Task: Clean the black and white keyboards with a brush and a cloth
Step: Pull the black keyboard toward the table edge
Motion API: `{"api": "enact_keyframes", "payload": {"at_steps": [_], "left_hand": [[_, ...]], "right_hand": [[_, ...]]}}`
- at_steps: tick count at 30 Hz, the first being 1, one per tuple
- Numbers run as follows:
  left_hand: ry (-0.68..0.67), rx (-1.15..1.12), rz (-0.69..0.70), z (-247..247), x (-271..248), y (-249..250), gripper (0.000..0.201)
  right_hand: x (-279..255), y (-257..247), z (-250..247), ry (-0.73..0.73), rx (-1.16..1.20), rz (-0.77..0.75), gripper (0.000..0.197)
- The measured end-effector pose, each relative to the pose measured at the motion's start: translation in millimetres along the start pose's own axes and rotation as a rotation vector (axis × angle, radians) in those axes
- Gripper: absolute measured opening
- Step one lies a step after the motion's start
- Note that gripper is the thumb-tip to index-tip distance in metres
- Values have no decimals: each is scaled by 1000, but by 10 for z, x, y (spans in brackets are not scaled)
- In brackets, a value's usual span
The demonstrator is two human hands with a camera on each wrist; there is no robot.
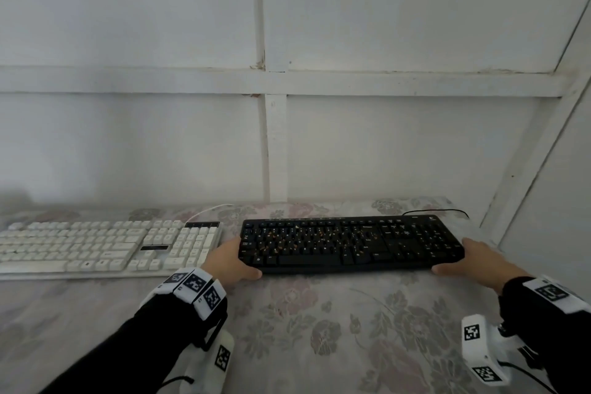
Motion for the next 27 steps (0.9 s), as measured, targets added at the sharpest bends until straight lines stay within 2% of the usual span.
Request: {"api": "enact_keyframes", "payload": {"at_steps": [4,7,12,14,15,18,19,22,24,27], "left_hand": [[24,-50,-12,-17,-31,-35,49],[37,-48,-19,-35,-72,-34,38],[18,23,-60,-46,-191,-81,50],[-3,10,-66,-40,-253,-113,44],[-21,9,-60,-33,-299,-120,38],[-86,-7,-80,-13,-450,-183,38],[-100,-12,-94,-11,-494,-223,42],[-110,-43,-95,-20,-600,-350,66],[-131,-82,-83,-1,-614,-467,75],[-128,-111,-85,-30,-812,-455,54]], "right_hand": [[-67,25,-19,14,-11,17,50],[-139,46,-41,17,27,11,39],[-337,98,-9,-30,93,-21,40],[-407,138,11,-77,112,-29,41],[-459,152,22,-111,130,-30,50],[-553,251,35,-159,131,-28,111],[-592,280,34,-156,131,-25,119],[-703,381,56,-132,83,-29,126],[-774,404,90,-121,88,-30,111],[-928,378,151,-147,120,-27,64]]}}
Point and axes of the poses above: each hand's wrist, its own x-axis towards the middle knuckle, its own z-axis out of the palm, y = z × x, the point moved 7 cm from there along x, towards the middle knuckle, and after that the axes turned 1 degree about z, right-handed, at the moved point
